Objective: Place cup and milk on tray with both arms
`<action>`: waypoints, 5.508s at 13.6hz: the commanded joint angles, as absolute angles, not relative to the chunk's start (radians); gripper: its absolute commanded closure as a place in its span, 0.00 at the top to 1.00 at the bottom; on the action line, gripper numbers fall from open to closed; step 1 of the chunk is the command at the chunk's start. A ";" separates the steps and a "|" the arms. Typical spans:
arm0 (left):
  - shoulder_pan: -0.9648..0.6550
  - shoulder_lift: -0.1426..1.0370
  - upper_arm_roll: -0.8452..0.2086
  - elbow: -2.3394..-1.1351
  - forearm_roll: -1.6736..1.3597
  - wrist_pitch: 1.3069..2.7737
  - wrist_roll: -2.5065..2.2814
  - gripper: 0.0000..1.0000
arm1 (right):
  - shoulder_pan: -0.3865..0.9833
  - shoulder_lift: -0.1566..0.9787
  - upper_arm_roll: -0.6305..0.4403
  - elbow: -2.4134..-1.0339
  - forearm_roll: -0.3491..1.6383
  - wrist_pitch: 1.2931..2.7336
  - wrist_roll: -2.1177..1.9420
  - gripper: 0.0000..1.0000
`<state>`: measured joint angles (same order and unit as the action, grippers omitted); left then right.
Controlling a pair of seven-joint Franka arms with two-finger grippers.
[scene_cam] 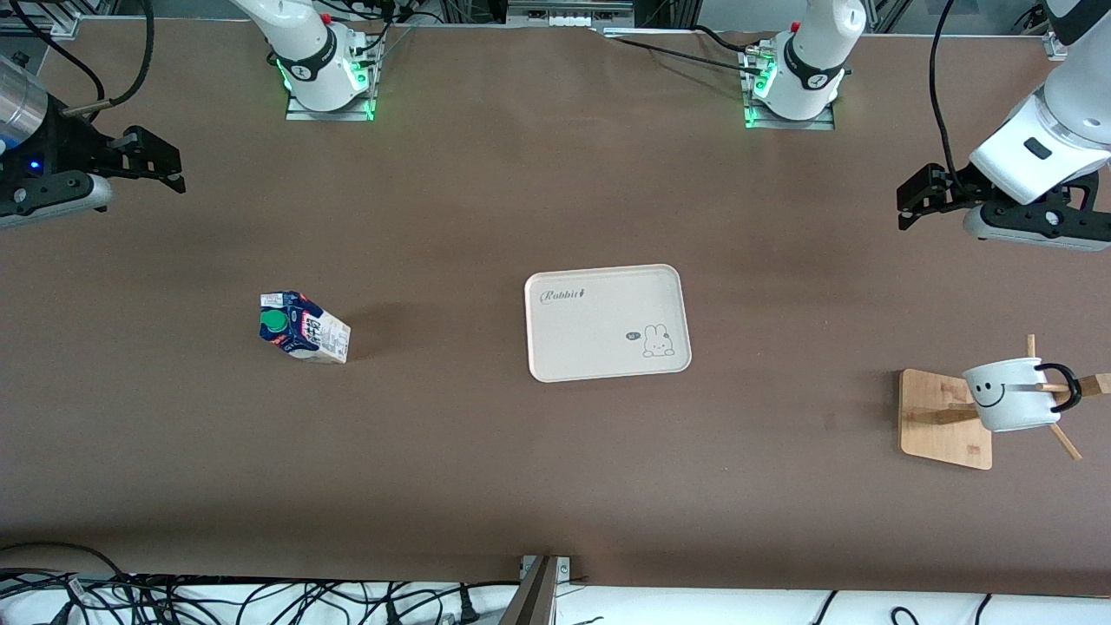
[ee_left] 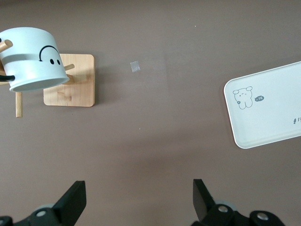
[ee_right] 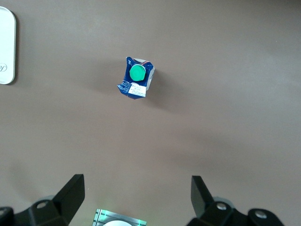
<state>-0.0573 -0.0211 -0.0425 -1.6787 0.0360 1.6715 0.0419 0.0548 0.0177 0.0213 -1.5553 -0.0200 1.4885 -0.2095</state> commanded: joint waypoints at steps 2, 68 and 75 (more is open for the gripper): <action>-0.057 -0.003 -0.044 -1.638 0.057 1.647 0.044 1.00 | 0.051 0.014 0.020 -1.546 -0.014 1.486 -0.206 1.00; 0.201 0.166 -0.044 -2.033 -0.249 2.729 -0.124 0.21 | 0.414 0.370 0.038 -1.620 0.185 1.943 0.526 0.41; 0.201 0.147 -0.048 -2.031 -0.249 2.694 -0.126 0.02 | 0.704 0.561 0.035 -1.395 0.181 2.034 0.732 0.41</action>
